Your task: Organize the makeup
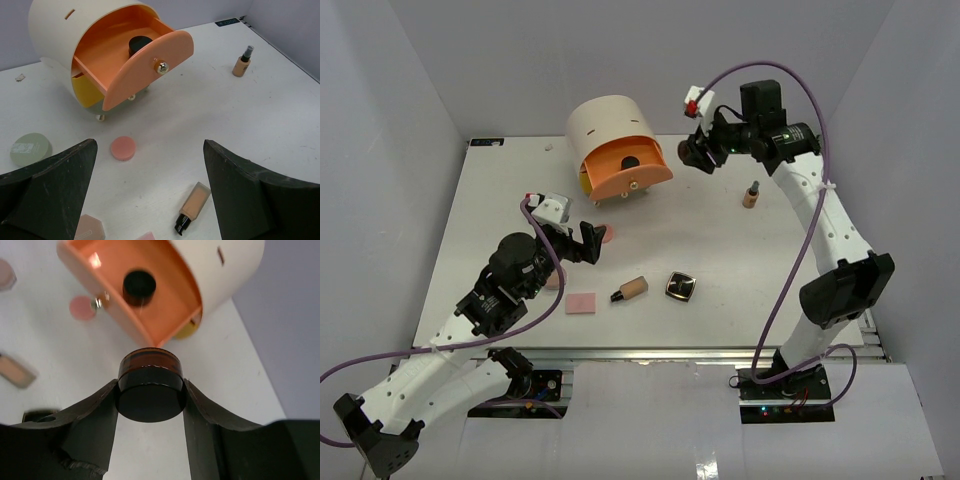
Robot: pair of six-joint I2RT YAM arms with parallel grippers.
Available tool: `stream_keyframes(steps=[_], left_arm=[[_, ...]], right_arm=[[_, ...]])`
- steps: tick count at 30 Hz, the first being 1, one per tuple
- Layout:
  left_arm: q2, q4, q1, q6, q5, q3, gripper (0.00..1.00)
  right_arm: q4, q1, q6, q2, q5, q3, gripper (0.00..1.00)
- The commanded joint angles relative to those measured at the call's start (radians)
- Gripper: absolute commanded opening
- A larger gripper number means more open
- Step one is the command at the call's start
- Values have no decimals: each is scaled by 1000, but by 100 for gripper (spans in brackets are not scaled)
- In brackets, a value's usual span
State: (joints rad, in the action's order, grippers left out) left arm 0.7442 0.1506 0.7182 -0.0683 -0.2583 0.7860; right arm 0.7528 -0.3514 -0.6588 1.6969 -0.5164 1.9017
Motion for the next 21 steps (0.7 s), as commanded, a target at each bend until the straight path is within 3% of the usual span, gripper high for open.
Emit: stream_keyframes(steps=[1, 4, 12, 17, 21], left_arm=[[-23, -25, -8, 1, -31, -15, 98], [-21, -28, -9, 5, -32, -16, 98], [-22, -29, -16, 7, -41, -19, 98], [-25, -28, -17, 7, -38, -19, 98], [-28, -29, -17, 7, -37, -18, 98]], right_arm=[[-88, -113, 168, 148, -28, 207, 8], [-140, -180, 208, 250, 20, 317, 9], [-312, -267, 289, 369, 148, 406, 11], [-324, -283, 295, 398, 168, 396, 25], [-335, -285, 295, 413, 180, 389, 43]])
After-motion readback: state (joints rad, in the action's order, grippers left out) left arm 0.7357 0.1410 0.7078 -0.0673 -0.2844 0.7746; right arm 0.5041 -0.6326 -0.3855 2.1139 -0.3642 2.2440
